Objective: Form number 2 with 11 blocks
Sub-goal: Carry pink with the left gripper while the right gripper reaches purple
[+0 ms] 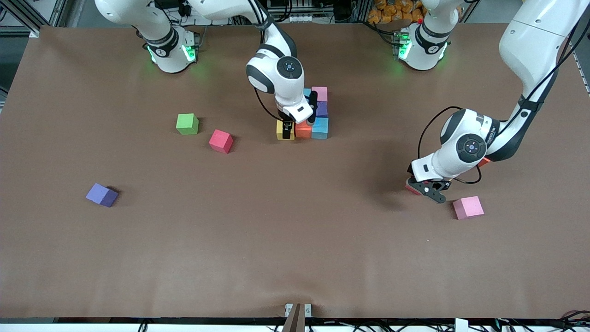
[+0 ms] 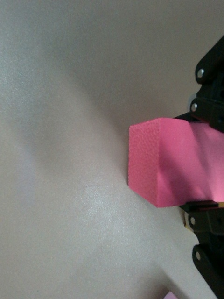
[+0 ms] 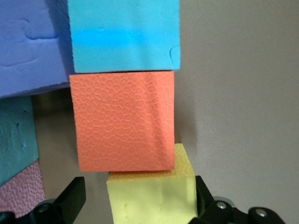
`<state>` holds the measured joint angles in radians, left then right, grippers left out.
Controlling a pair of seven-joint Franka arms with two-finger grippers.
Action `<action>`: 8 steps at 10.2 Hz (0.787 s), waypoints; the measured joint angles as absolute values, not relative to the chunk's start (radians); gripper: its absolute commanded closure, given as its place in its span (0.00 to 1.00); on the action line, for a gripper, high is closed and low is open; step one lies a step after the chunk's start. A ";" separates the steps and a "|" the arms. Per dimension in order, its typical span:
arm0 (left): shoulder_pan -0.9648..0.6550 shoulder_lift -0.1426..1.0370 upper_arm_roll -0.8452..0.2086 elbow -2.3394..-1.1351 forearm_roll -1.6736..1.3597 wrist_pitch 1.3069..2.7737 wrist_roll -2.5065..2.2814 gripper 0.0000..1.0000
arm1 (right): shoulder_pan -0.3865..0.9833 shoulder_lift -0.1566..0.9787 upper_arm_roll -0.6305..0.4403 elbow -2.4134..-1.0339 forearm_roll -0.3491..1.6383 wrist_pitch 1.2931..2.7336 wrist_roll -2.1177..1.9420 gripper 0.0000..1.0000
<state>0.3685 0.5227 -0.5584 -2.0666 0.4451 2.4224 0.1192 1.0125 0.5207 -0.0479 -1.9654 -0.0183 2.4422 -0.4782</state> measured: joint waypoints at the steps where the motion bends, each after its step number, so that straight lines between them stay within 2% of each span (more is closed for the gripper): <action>1: 0.369 0.523 -0.561 -2.064 0.445 2.423 0.119 0.47 | 1.012 0.513 -0.049 -1.962 -0.018 2.427 -0.478 0.00; 4: 0.368 0.520 -0.613 -2.038 0.428 2.424 0.103 0.47 | 1.004 0.483 -0.053 -1.961 -0.018 2.399 -0.478 0.00; 8: 0.319 0.518 -0.695 -1.949 0.332 2.341 -0.033 0.48 | 0.973 0.411 -0.055 -1.976 -0.018 2.338 -0.479 0.00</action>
<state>0.3188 0.5185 -0.6945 -1.9490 0.3323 2.3412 -0.0333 0.9731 0.4109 -0.0547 -1.9762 -0.0183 2.3377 -0.4786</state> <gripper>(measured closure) 0.414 0.000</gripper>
